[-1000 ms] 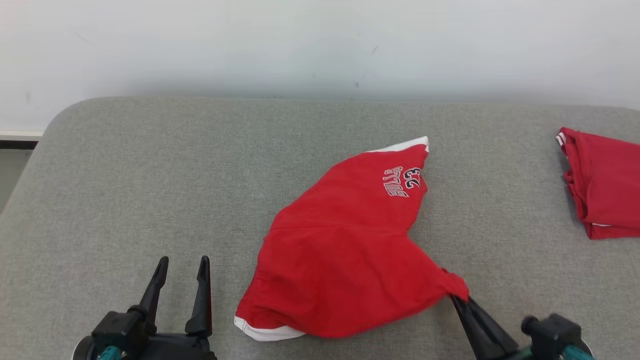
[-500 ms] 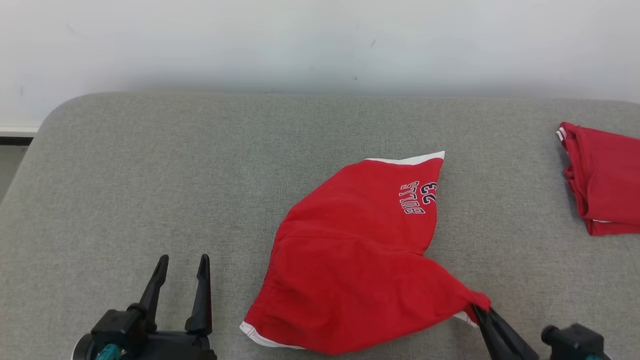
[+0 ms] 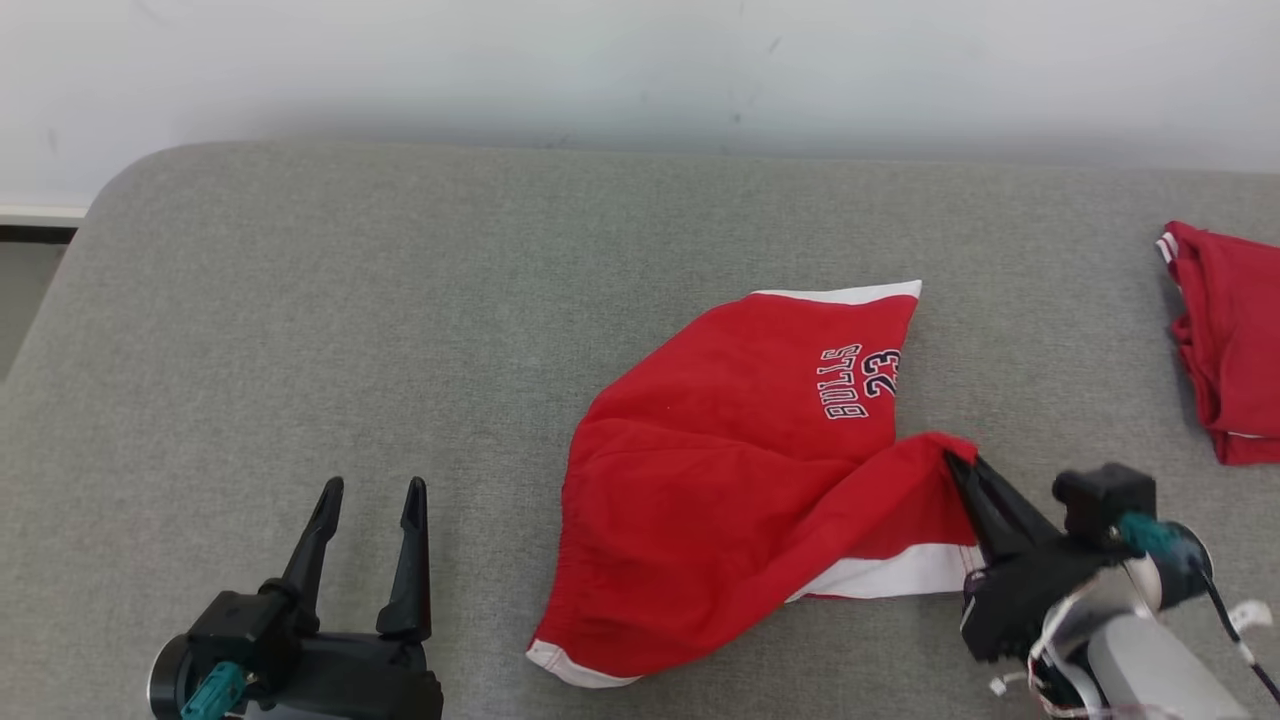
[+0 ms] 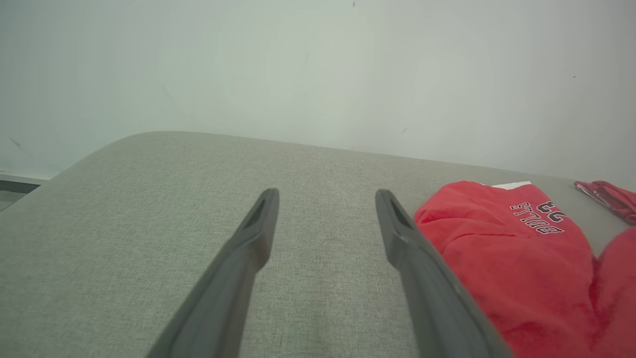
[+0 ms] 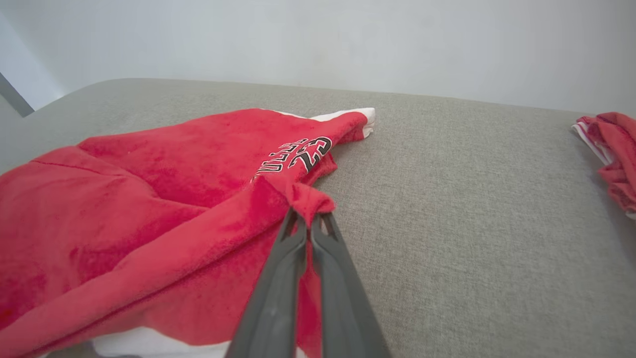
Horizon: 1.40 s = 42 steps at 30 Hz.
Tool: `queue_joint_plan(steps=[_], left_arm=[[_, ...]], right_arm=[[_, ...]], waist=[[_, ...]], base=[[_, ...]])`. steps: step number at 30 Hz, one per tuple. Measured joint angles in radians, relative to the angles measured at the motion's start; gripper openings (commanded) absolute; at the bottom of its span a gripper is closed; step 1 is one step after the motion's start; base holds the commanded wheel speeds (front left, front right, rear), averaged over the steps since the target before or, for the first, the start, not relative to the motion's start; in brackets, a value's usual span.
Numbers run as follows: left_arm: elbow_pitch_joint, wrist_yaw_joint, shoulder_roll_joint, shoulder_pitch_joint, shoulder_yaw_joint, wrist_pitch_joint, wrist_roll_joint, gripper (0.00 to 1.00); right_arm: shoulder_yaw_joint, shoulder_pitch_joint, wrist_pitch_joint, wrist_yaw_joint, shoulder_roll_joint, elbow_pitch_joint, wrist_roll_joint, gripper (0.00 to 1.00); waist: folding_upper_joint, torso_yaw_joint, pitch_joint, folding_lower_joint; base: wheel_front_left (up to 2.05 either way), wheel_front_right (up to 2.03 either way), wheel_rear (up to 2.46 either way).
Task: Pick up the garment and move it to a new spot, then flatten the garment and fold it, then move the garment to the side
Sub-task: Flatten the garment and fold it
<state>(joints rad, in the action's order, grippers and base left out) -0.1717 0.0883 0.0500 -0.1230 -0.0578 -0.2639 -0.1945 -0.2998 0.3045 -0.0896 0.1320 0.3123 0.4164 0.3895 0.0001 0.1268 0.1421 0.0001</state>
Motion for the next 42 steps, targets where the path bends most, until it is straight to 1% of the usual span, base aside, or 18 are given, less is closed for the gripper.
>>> queue_joint_plan(steps=[4,7,8,10,14,19,24,28,34,42], left_arm=[[-0.002,0.000,0.000,-0.010,-0.007,0.000,-0.001,1.00],[-0.004,-0.002,0.000,-0.016,-0.011,0.000,-0.006,1.00],[-0.004,-0.002,0.001,-0.016,-0.014,0.000,-0.011,1.00],[-0.005,-0.005,0.000,-0.016,-0.017,0.000,-0.011,1.00],[-0.006,-0.009,0.000,-0.011,-0.012,0.000,-0.011,1.00],[-0.005,-0.011,0.000,0.011,0.010,0.000,-0.008,1.00],[0.004,-0.009,0.000,0.022,0.033,0.000,0.009,1.00],[0.006,-0.007,0.000,0.028,0.063,0.000,0.014,1.00],[0.013,0.004,0.000,0.054,0.096,0.000,0.032,1.00],[0.012,0.018,0.000,0.091,0.115,0.000,0.045,1.00]], right_arm=[[-0.031,0.115,-0.018,0.000,-0.016,0.182,0.029,0.00],[-0.057,0.179,-0.050,0.000,-0.030,0.293,0.044,0.00],[-0.067,0.196,-0.061,0.000,-0.034,0.326,0.048,0.13],[-0.084,0.221,-0.087,0.000,-0.038,0.381,0.055,1.00],[-0.105,0.245,-0.141,0.000,-0.058,0.433,0.092,1.00],[-0.108,0.241,-0.168,0.000,-0.062,0.396,0.116,1.00],[-0.035,0.163,-0.172,0.000,-0.040,0.239,0.100,1.00],[0.041,0.061,-0.172,0.000,-0.042,0.112,0.075,1.00],[0.122,-0.076,-0.172,0.000,-0.065,-0.059,0.022,1.00],[0.190,-0.252,-0.172,0.000,-0.099,-0.222,-0.055,1.00]], waist=[[0.0000,0.014,0.009,0.0000],[0.0000,0.023,0.014,0.0000],[0.0000,0.024,0.014,0.0000],[0.0000,0.026,0.013,0.0000],[0.0000,0.017,0.005,0.0000],[0.0000,-0.011,-0.014,0.0000],[0.0000,-0.046,-0.036,0.0000],[0.0000,-0.076,-0.050,-0.0001],[-0.0001,-0.118,-0.071,-0.0001],[-0.0001,-0.144,-0.108,-0.0001]], base=[[0.00,0.00,0.00],[0.00,0.00,0.00],[0.00,0.00,0.00],[0.00,0.00,0.00],[0.00,0.00,0.00],[0.00,0.00,0.00],[0.00,0.00,0.00],[0.00,0.00,0.00],[0.00,0.00,0.00],[0.00,0.00,0.00]])
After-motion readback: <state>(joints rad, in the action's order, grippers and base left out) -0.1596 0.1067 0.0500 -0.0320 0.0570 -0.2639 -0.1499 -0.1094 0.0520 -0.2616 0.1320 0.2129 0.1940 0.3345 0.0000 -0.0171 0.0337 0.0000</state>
